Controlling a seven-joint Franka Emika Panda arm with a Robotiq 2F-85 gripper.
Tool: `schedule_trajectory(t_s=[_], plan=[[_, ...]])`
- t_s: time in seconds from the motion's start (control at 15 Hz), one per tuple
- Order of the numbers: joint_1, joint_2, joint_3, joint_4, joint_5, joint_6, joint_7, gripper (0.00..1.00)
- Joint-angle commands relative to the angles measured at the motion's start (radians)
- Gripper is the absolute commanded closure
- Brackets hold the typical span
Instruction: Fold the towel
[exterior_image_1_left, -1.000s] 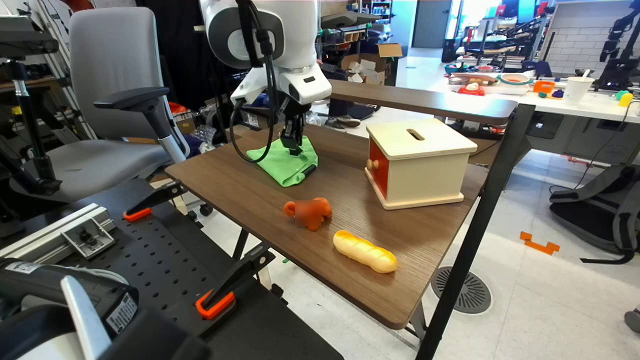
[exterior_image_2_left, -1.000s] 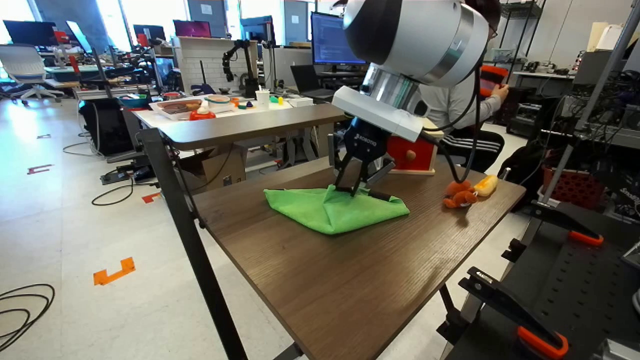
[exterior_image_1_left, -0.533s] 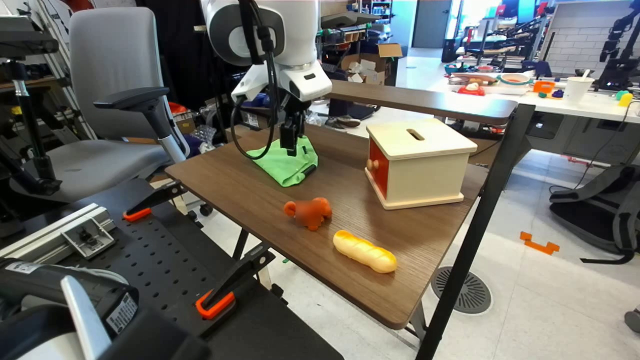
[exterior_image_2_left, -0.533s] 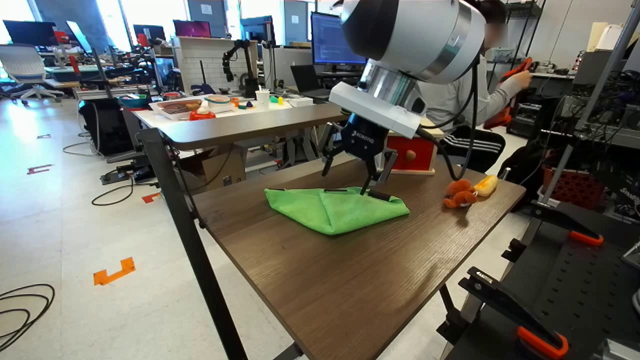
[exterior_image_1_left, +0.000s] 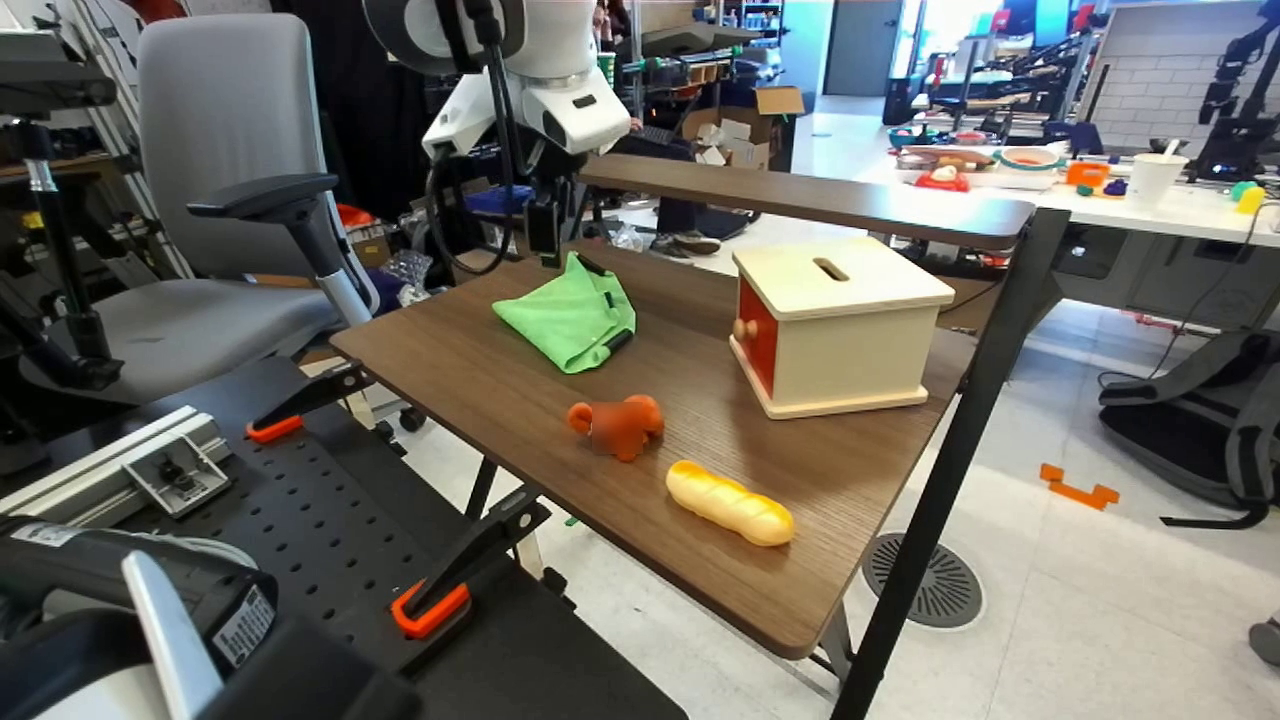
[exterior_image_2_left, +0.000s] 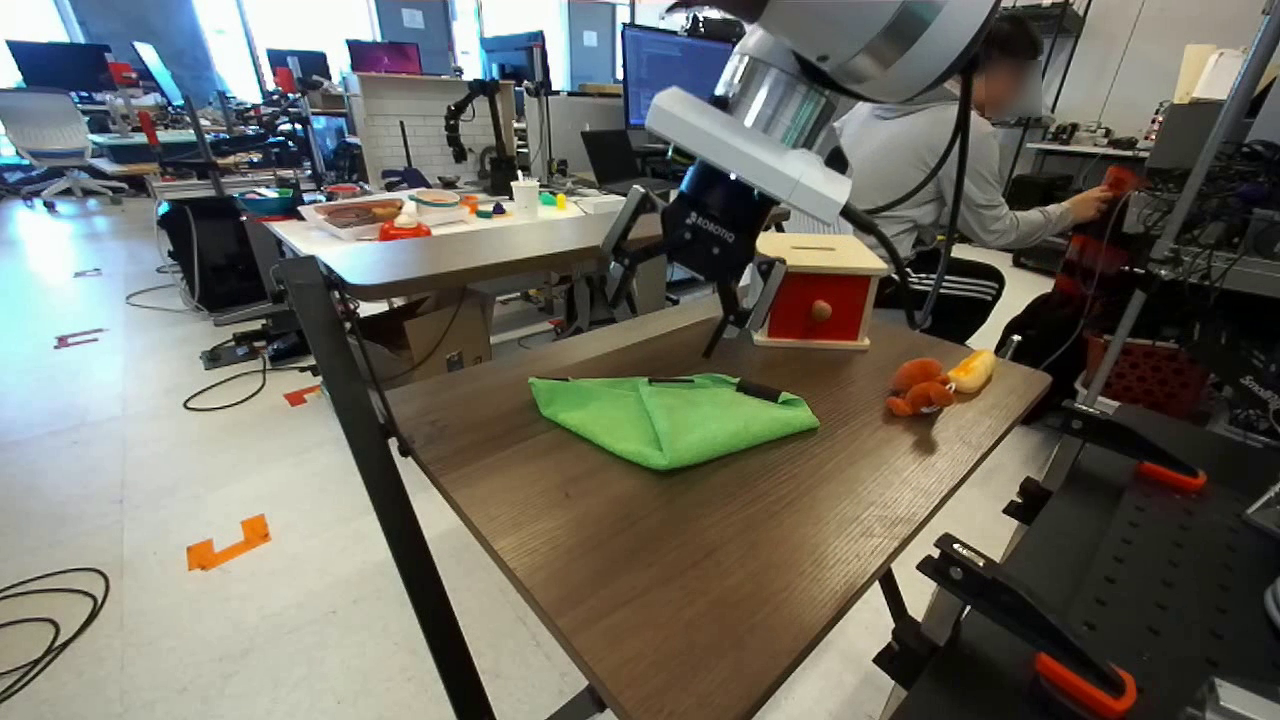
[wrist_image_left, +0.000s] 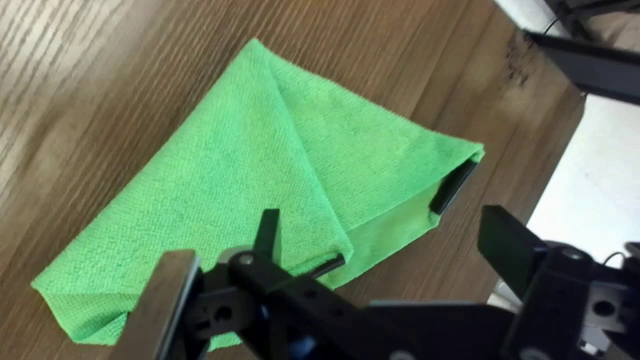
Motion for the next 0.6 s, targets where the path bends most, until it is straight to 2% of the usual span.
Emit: schedule_trajectory(t_s=[0.0,0.13,0.2,0.53], plan=[[-0.072,-0.155,0.112,-0.141,0.137,-0.057,-0.188,0.0],[-0.07,-0.22,0.119,-0.205,0.172,-0.124,-0.293,0.0],[-0.013,-0.132,0.067,-0.119,0.144,-0.069,-0.205,0.0],[-0.014,-0.202,0.069,-0.191,0.159,-0.108,-0.267,0.0]])
